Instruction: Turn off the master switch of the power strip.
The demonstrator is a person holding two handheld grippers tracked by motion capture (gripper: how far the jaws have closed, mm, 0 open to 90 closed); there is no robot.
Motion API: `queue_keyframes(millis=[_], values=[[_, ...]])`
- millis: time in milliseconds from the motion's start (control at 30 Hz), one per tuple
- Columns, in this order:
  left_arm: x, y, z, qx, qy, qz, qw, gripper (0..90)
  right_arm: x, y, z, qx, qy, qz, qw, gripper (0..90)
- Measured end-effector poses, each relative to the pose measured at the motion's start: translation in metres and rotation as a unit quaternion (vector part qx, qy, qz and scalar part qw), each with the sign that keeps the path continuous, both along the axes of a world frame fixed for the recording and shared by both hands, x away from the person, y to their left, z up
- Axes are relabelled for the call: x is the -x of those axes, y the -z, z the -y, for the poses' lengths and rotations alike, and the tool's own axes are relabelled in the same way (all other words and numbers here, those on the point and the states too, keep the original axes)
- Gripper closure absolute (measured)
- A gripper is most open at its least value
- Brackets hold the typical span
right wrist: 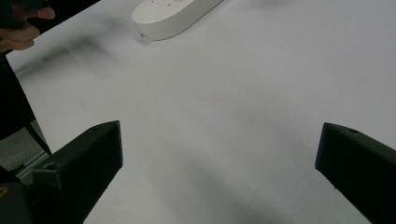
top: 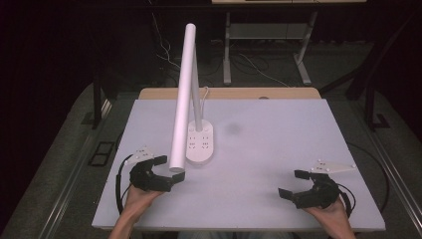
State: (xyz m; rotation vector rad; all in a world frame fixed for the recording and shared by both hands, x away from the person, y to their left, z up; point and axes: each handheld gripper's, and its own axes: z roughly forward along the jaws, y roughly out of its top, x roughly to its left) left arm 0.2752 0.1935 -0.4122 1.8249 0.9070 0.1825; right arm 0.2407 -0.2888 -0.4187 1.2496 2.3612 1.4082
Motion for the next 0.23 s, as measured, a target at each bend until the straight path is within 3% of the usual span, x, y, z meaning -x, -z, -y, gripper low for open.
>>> queue_keyframes(millis=[233], values=[[0.0111, 0.0041, 0.005, -0.005, 0.013, -0.001, 0.9999, 0.0, 0.0002, -0.0001, 0.0, -0.001, -0.001, -0.001, 1.0, 0.0]])
